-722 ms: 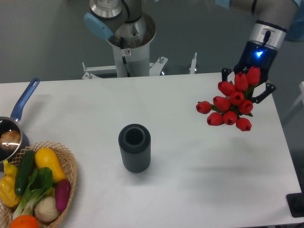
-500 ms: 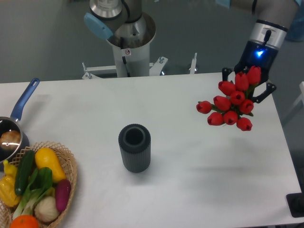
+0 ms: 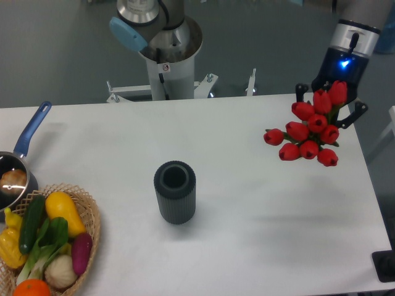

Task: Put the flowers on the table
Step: 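Lift the red tulip bunch slightly upward with the gripper, then lower the held red tulips down onto the table surface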

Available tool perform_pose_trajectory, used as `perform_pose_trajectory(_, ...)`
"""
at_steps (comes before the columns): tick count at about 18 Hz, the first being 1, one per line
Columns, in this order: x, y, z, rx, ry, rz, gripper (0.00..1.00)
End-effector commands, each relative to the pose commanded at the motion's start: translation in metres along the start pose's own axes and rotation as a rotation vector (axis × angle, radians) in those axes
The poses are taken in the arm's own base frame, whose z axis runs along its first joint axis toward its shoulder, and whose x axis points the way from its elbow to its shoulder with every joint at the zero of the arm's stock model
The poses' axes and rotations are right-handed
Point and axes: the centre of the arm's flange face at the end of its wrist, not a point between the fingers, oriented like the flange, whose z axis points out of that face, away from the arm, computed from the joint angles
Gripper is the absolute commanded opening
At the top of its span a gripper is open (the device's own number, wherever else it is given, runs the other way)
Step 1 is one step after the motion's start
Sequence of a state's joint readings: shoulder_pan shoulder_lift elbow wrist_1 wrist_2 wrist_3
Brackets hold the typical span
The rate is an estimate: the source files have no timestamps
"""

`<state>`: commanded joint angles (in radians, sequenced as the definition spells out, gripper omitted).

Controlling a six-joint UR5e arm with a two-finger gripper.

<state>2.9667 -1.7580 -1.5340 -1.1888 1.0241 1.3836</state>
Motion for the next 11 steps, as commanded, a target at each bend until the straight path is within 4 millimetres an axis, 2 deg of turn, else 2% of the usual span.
perform_pose_trajectory(3, 0.003, 0.005, 0.002, -0.172, -0.026, 0.033, 0.41)
perform_pose_trajectory(7, 0.015, -0.005, 0.014, -0.384, -0.049, 0.1, 0.41)
perform_pose_trajectory(11, 0.032, -0.026, 0.036, -0.527, -0.049, 0.175, 0.41)
